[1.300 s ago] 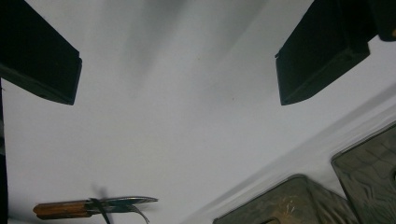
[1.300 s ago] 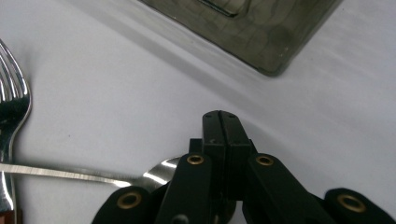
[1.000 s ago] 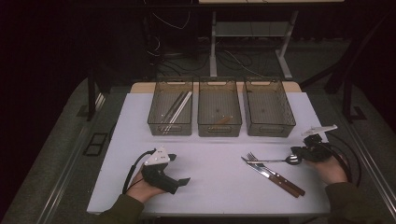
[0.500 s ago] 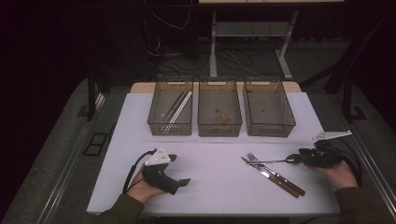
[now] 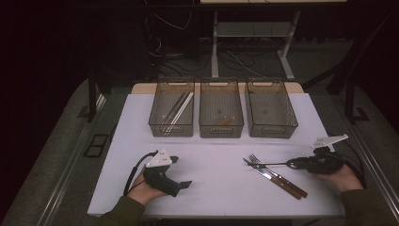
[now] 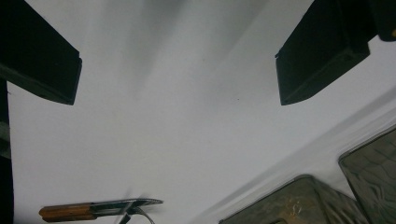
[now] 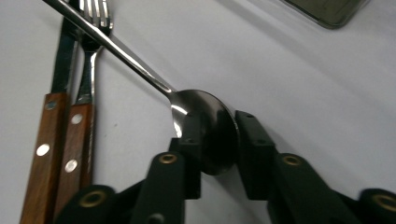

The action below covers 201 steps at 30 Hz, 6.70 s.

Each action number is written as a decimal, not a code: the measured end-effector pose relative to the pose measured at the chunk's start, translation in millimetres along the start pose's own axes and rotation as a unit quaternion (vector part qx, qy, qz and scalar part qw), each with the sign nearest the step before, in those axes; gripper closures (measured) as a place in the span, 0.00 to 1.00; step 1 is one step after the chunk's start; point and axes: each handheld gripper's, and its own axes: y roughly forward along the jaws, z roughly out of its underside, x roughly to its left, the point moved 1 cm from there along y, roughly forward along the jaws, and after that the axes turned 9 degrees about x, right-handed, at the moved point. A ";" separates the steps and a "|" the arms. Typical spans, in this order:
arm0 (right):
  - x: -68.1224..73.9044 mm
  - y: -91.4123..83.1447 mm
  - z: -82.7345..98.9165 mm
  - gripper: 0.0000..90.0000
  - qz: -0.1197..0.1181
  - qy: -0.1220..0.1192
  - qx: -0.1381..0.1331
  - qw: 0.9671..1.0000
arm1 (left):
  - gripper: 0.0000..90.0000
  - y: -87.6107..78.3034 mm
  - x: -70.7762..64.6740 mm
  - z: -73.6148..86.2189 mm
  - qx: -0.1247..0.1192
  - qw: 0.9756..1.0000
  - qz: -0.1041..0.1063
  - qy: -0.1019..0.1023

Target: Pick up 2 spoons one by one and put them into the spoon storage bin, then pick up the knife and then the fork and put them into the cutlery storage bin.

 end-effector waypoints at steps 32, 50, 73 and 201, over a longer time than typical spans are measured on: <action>27.6 -33.9 -50.3 0.97 0.026 0.068 -0.127 0.989 | 0.00 -2.0 0.4 0.0 -0.005 1.000 -0.003 0.000; 45.7 0.8 -153.6 0.97 0.075 0.108 -0.136 0.982 | 0.00 -0.2 2.6 3.1 -0.010 1.000 -0.013 -0.007; 65.9 57.3 -230.6 0.95 0.124 0.103 -0.088 0.983 | 0.00 -1.0 3.2 2.6 -0.016 1.000 -0.002 0.000; 82.9 28.4 -66.6 0.86 0.030 -0.097 0.277 0.956 | 0.00 -4.3 4.6 9.5 0.002 1.000 0.007 0.012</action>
